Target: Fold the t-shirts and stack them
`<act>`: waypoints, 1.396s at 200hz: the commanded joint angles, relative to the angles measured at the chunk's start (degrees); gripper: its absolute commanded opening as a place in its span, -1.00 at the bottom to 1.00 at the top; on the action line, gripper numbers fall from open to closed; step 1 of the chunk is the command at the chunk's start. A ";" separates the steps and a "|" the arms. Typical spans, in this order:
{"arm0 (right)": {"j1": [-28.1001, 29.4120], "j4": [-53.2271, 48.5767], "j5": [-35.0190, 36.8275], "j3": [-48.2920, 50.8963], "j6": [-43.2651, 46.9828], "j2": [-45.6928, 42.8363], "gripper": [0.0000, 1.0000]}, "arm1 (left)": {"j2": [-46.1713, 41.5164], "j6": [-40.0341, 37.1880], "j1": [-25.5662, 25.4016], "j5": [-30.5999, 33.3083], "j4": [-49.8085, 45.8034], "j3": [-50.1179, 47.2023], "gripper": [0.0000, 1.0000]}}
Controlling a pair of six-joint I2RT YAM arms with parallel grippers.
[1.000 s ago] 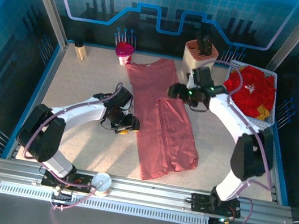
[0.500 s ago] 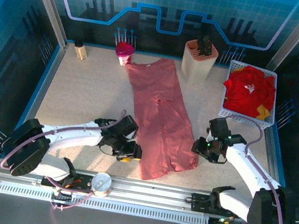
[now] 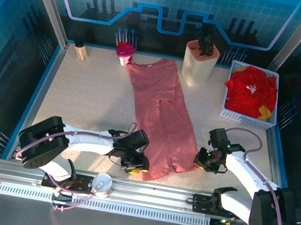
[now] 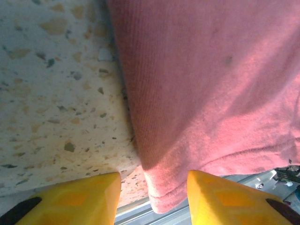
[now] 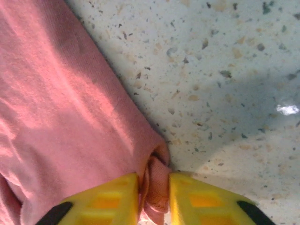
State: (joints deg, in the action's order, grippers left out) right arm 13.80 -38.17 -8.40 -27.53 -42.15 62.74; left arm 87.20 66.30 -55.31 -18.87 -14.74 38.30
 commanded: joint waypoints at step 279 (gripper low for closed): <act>5.11 -3.48 1.65 -1.38 -4.24 -1.85 -1.00 | 4.00 3.56 -3.75 4.35 3.76 2.96 -1.00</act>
State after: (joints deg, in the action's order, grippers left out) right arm 15.25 -35.99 -9.21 -28.93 -43.16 64.29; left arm 91.42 70.50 -57.58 -18.46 -13.15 41.56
